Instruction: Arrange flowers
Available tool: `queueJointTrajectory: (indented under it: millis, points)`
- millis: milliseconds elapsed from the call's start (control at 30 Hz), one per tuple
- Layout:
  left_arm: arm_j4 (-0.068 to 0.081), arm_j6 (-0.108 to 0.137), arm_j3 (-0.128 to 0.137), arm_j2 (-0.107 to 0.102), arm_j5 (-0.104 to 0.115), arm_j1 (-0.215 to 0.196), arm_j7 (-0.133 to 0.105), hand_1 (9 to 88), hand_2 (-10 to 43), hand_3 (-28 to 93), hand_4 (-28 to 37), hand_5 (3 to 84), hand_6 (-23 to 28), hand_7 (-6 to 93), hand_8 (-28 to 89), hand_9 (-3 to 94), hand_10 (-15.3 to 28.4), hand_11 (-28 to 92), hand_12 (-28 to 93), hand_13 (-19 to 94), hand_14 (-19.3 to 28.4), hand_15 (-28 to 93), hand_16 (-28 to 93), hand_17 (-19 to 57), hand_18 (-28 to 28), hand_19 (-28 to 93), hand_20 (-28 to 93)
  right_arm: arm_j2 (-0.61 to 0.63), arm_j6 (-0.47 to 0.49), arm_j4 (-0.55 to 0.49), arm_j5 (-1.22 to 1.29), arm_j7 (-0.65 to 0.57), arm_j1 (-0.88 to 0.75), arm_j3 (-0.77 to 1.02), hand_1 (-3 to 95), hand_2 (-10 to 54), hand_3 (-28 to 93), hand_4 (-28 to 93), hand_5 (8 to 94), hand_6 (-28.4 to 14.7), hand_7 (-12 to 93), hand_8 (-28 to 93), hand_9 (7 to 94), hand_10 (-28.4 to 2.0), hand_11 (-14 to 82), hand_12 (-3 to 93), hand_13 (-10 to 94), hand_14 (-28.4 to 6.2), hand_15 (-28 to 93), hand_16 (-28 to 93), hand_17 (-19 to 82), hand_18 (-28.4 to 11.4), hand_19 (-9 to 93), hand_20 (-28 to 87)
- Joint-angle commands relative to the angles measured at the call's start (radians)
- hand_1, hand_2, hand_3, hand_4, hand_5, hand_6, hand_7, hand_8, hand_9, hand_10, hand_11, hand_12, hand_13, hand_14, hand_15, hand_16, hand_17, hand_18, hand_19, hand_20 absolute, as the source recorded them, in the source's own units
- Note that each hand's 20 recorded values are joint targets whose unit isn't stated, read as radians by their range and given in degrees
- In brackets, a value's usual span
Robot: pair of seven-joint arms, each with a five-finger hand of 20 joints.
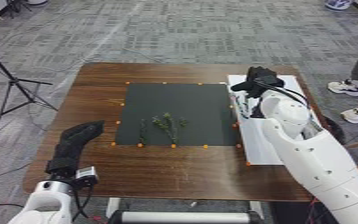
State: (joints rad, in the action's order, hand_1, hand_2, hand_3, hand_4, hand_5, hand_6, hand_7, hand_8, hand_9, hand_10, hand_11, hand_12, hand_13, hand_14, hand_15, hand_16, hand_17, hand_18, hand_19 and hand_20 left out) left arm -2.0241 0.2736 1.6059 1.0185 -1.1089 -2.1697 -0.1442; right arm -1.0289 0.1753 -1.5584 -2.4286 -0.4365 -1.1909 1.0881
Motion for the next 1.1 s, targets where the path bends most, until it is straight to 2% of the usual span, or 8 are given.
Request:
queueJointTrajectory:
  millis: [33, 133, 500, 767, 833, 867, 967, 1100]
  points:
    - [-0.008, -0.014, 0.002, 0.004, 0.001, -0.012, 0.013, 29.2, 2.1, 70, -17.4, 50.5, 5.0, 17.3, -7, 43.6, 12.8, 20, 12, 34, 16.9, 20, 1, 5.2, 12.3, 11, 17, -0.031, 0.077, 0.032, -0.031, 0.012, -0.029, 0.018, 13.6, -9.5, 58, -8, 77.3, -5.3, 27, -4, 90.6, -12.2, 37.5, 27.2, 87, -6.2, 66, 42, 60, -18.7, 93, 56]
    - [-0.008, -0.015, 0.0, 0.004, 0.0, -0.009, 0.014, 29.2, 2.1, 70, -17.4, 50.5, 5.0, 17.3, -7, 43.7, 12.7, 20, 12, 34, 17.0, 20, 1, 5.2, 12.3, 11, 17, -0.043, 0.108, 0.046, -0.045, 0.016, -0.035, 0.023, 11.9, -9.5, 56, -8, 76.1, -6.3, 24, -4, 89.2, -12.9, 36.8, 27.2, 86, -6.7, 64, 42, 59, -18.7, 93, 54]
    - [-0.006, -0.022, -0.001, 0.001, -0.002, -0.004, 0.02, 29.2, 2.1, 70, -17.4, 50.5, 5.1, 17.2, -7, 43.6, 12.7, 20, 12, 34, 16.9, 20, 1, 5.2, 12.3, 11, 17, -0.044, 0.066, 0.11, -0.143, -0.01, -0.026, -0.033, 13.5, -9.5, 55, -8, 75.8, -6.8, 23, -3, 88.9, -13.1, 36.3, 26.9, 86, -6.9, 63, 41, 60, -17.9, 93, 51]
    - [-0.007, -0.02, 0.0, 0.002, -0.001, -0.005, 0.018, 29.2, 2.1, 70, -17.4, 50.6, 5.1, 17.2, -7, 43.6, 12.8, 20, 12, 34, 16.9, 20, 1, 5.2, 12.3, 11, 17, -0.05, 0.005, 0.147, -0.17, -0.048, -0.012, -0.068, 33.3, -9.5, 62, -10, 78.7, -3.7, 30, -3, 92.9, -11.1, 37.8, 26.5, 91, -4.8, 63, 40, 64, -15.6, 93, 51]
    - [-0.007, -0.019, 0.0, 0.002, 0.0, -0.005, 0.015, 29.2, 2.0, 70, -17.3, 50.5, 5.1, 17.3, -7, 43.6, 12.8, 20, 12, 34, 16.9, 20, 1, 5.2, 12.3, 11, 17, -0.052, 0.02, 0.149, -0.16, -0.059, -0.008, -0.069, 40.9, -9.5, 59, -11, 78.8, -2.0, 29, 20, 93.6, -10.7, 39.1, 26.1, 92, -4.2, 63, 40, 66, -15.1, 93, 52]
    - [-0.007, -0.02, 0.0, 0.003, 0.0, -0.006, 0.015, 29.2, 2.0, 70, -17.3, 50.5, 5.1, 17.3, -7, 43.6, 12.8, 20, 12, 34, 16.9, 20, 1, 5.2, 12.3, 11, 17, -0.053, 0.021, 0.151, -0.162, -0.061, -0.008, -0.069, 46.6, -9.5, 55, -10, 79.3, -0.8, 30, 25, 93.7, -10.4, 40.3, 25.8, 93, -4.0, 63, 40, 66, -14.8, 93, 53]
    - [-0.008, -0.019, 0.001, 0.006, 0.001, -0.009, 0.012, 29.2, 2.0, 70, -17.3, 50.5, 5.0, 17.3, -7, 43.6, 12.8, 20, 12, 34, 16.9, 20, 1, 5.2, 12.3, 11, 17, -0.048, 0.013, 0.152, -0.162, -0.063, -0.01, -0.073, 52.6, -9.5, 56, -8, 79.9, 0.2, 31, 28, 93.7, -9.7, 42.6, 25.2, 93, -3.4, 64, 40, 68, -14.1, 93, 53]
    - [-0.01, -0.017, 0.004, 0.005, 0.002, -0.015, 0.01, 29.1, 2.0, 70, -17.4, 50.5, 5.1, 17.3, -7, 43.6, 12.8, 20, 12, 34, 16.9, 20, 1, 5.2, 12.3, 11, 17, -0.032, -0.026, 0.131, -0.15, -0.056, -0.01, -0.075, 53.3, -9.5, 60, -7, 80.5, 0.5, 33, 28, 93.7, -9.2, 44.9, 24.9, 94, -2.6, 65, 40, 69, -13.7, 93, 54]
